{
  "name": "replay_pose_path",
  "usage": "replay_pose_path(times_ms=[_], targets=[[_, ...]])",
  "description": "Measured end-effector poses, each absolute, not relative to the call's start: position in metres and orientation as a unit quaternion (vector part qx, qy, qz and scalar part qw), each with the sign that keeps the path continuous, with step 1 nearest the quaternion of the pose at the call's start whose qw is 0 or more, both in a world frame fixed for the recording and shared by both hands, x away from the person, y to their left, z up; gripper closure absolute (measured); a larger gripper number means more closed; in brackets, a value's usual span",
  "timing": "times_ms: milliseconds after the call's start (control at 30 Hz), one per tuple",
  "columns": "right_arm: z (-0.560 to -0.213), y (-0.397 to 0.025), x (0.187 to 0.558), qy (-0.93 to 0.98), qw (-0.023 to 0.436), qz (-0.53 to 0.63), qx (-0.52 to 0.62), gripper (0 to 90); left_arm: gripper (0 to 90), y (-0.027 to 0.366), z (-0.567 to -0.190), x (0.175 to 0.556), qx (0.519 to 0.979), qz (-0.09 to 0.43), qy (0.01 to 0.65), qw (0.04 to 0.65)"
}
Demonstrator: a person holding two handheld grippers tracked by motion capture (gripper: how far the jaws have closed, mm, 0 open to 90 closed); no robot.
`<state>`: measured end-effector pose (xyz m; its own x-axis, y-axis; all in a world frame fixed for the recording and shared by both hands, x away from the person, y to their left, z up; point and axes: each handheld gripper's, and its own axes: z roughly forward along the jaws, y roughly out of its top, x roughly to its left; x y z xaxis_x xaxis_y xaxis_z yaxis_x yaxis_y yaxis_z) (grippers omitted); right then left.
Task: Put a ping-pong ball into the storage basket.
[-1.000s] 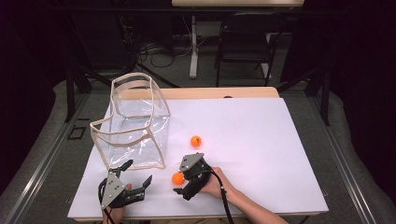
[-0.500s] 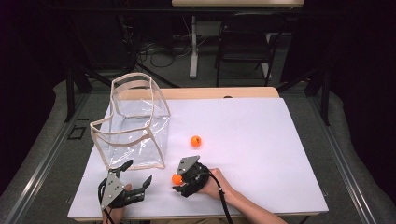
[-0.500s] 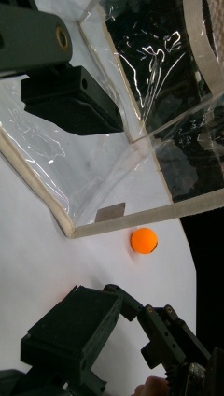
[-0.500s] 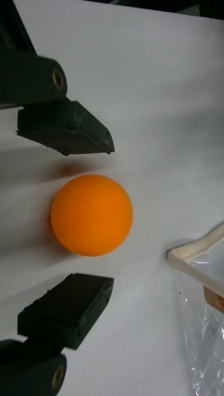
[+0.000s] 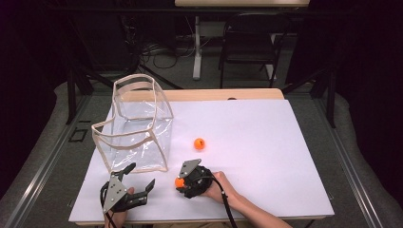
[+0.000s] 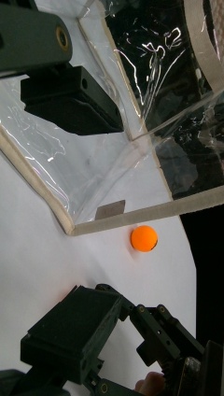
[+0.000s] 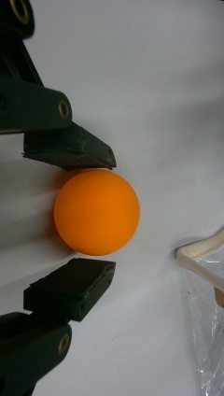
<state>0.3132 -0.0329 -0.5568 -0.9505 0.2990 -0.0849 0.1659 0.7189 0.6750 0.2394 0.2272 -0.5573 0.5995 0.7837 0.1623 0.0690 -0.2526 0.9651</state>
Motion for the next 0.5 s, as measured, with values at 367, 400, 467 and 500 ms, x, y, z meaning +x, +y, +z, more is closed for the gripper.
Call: replay_pose_path(times_ms=[367,400,467,500], targets=[[-0.5566,-0.0336,0.3141,0.922,0.092,0.355,0.128,50.2,15.5,0.2274,-0.5572,0.2392,0.718,0.334,0.297,0.534],[-0.5564,-0.0337,0.3137,0.921,0.092,0.354,0.131,50.2,15.5,0.2274,-0.5572,0.2392,0.718,0.334,0.297,0.535],[-0.5553,-0.0348,0.3141,0.921,0.095,0.356,0.129,50.3,15.5,0.2275,-0.5571,0.2391,0.717,0.335,0.296,0.534],[-0.5547,-0.0354,0.314,0.92,0.095,0.357,0.13,50.3,15.5,0.2276,-0.557,0.2391,0.718,0.335,0.295,0.534]])
